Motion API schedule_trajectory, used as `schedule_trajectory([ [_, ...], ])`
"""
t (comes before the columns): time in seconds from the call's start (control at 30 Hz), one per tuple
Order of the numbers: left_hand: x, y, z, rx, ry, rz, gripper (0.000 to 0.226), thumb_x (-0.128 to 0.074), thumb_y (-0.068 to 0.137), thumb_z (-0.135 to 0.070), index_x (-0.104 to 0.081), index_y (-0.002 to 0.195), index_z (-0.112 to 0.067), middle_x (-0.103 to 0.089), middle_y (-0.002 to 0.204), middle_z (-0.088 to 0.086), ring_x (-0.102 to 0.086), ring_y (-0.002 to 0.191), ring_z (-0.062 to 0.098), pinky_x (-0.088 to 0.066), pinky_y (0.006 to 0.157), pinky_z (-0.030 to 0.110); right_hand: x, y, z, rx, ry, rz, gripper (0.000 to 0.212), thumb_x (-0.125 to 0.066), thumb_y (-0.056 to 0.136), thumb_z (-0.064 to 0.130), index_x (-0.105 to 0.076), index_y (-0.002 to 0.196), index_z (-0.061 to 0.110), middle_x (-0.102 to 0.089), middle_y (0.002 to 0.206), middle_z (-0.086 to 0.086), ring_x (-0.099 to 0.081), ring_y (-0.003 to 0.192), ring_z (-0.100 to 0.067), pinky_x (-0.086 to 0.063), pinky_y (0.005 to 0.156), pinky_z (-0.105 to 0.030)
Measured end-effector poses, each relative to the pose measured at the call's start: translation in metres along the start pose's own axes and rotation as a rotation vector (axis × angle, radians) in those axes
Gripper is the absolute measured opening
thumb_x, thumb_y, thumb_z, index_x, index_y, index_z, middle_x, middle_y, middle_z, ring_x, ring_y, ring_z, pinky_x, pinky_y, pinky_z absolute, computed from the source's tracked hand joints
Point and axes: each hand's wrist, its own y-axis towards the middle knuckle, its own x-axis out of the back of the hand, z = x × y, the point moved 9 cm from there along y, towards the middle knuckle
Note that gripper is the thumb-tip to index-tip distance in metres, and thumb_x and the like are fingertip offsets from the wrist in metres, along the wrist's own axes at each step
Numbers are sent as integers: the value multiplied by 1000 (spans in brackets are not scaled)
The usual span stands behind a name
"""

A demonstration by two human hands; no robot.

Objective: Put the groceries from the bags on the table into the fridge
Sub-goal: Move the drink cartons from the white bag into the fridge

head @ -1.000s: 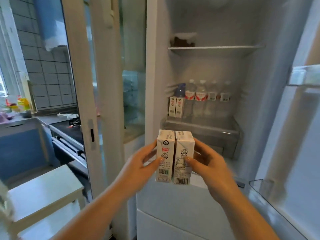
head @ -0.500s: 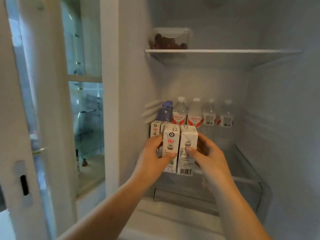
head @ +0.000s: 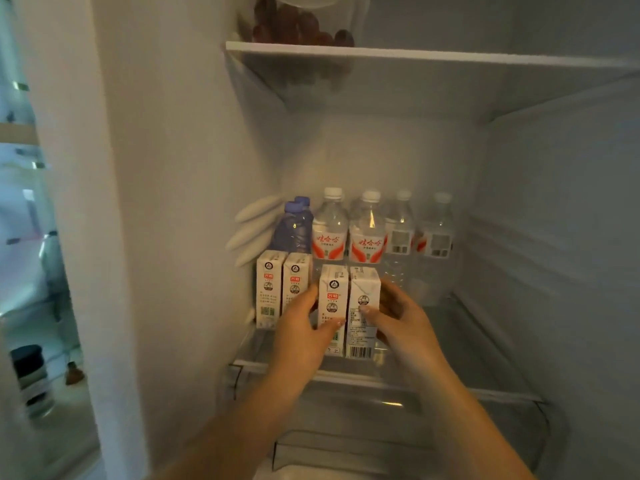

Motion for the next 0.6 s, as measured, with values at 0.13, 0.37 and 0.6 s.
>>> schedule_trajectory([
  [0.13, -5, 8, 12, -8, -9, 18, 58, -67, 82, -6, -47, 130, -32, -57, 123, -12, -51, 115, 0, -46, 80, 8, 3, 11, -12, -7, -23, -2, 46, -64, 84, 6, -53, 123, 28, -65, 112, 10, -63, 100, -5, -57, 72, -22],
  [0.37, 4, -9, -6, -97, -51, -14, 76, -64, 81, 5, -35, 126, -49, -50, 126, -17, -49, 118, -3, -50, 95, 28, -2, 14, -16, -26, -251, 201, 59, -70, 79, 7, -43, 121, 38, -62, 112, 14, -58, 111, -8, -55, 86, -37],
  [0.6, -8, -33, -9, -50, -174, -26, 86, -53, 87, 9, -20, 140, -50, -36, 138, -30, -41, 126, -6, -45, 102, 35, -6, 17, -14, -7, -309, 197, 63, -70, 78, 2, -40, 128, 28, -62, 117, 3, -59, 110, -13, -54, 86, -43],
])
